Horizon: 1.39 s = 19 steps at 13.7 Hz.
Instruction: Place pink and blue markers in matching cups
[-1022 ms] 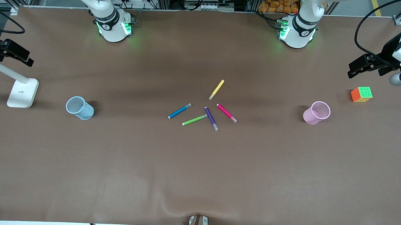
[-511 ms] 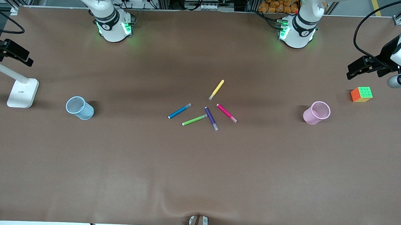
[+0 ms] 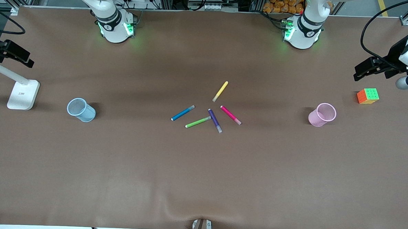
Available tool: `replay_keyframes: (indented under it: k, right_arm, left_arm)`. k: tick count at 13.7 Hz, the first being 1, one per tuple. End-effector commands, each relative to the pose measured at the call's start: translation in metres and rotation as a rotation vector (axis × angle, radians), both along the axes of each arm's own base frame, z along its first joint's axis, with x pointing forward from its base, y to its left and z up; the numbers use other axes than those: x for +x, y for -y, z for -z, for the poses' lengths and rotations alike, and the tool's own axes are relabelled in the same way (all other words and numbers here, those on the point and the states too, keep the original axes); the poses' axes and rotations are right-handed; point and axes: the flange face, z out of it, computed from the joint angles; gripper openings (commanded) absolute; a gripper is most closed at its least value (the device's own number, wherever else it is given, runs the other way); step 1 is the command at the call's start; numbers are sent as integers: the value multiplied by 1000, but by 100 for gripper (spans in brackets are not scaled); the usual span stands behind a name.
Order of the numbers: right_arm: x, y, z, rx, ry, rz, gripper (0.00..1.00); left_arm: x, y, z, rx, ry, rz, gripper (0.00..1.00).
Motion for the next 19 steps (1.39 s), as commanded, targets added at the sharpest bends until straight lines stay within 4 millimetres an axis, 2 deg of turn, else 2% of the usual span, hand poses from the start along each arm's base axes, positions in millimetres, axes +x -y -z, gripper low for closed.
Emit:
replay_keyframes:
  k: [1, 5, 7, 9, 11, 15, 19]
  right_arm:
    - [-2, -1, -4, 7, 5, -11, 100]
    - [-2, -2, -5, 7, 4, -14, 100]
    - [-2, -1, -4, 7, 1, -13, 100]
    - [-2, -1, -4, 7, -1, -10, 100]
    - [-2, 1, -4, 7, -1, -8, 100]
    - [-2, 3, -3, 7, -2, -3, 100]
    - [-2, 0, -4, 7, 1, -8, 100]
  left_arm:
    - [-3, 0, -9, 23, 3, 9, 100]
    - [-3, 7, -7, 21, 1, 12, 100]
    - [-1, 12, 0, 20, -13, -19, 100]
    - [-1, 26, 5, 9, -27, -39, 100]
    - [0, 36, 18, 16, -74, -45, 100]
    - [1, 83, 53, 23, -161, -40, 100]
    - [9, 112, 102, 29, -280, -67, 100]
